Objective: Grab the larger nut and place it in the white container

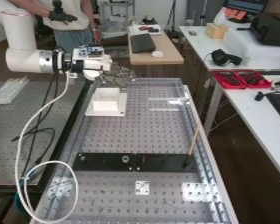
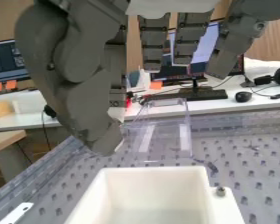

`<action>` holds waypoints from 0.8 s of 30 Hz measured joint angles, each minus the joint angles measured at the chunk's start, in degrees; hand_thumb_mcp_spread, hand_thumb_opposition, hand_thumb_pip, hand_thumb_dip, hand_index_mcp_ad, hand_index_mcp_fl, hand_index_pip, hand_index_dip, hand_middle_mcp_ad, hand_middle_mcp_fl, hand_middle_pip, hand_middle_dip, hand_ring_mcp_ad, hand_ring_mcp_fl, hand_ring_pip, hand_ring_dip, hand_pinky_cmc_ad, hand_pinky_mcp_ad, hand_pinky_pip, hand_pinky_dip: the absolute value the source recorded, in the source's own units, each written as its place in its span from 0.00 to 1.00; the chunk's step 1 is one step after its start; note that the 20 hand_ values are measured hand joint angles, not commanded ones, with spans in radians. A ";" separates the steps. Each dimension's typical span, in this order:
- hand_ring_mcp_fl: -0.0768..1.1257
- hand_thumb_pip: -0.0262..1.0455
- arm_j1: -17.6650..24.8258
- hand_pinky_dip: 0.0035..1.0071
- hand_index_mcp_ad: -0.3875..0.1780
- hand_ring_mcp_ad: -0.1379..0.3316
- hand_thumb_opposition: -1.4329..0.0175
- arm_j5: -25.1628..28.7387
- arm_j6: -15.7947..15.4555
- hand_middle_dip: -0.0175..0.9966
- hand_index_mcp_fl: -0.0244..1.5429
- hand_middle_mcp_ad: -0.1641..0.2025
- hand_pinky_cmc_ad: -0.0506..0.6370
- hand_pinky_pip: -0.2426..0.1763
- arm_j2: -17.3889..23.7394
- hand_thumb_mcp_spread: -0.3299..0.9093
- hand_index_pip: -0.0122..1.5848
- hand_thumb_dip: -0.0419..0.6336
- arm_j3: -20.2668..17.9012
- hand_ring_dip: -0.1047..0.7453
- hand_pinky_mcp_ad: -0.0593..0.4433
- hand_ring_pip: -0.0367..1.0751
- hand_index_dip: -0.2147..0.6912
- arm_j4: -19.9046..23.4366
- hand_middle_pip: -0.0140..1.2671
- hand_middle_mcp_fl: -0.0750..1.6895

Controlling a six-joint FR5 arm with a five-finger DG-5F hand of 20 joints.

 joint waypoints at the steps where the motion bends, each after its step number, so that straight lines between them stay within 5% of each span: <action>1: 0.06 0.70 0.38 0.42 0.45 0.54 0.30 0.32 0.03 0.27 0.17 0.63 0.59 0.44 0.03 0.62 0.96 0.46 -0.15 0.33 0.60 0.12 0.38 -0.68 0.11 0.08; 9: 0.06 0.70 1.83 0.42 0.45 0.54 0.30 2.68 0.46 0.27 0.17 0.63 0.59 0.44 0.08 0.61 0.96 0.46 -0.32 0.33 0.60 0.12 0.38 -5.14 0.11 0.08; 14: 0.06 0.78 2.37 0.46 0.39 0.54 0.32 3.53 1.68 0.27 0.07 0.63 0.59 0.44 -0.58 0.62 0.97 0.51 0.41 0.33 0.60 0.12 0.37 -9.20 0.11 0.06; 24: 0.06 0.78 2.31 0.56 0.36 0.54 0.35 4.96 3.08 0.27 0.02 0.63 0.59 0.43 -0.16 0.57 0.84 0.53 0.56 0.33 0.61 0.12 0.29 -10.73 0.10 0.05</action>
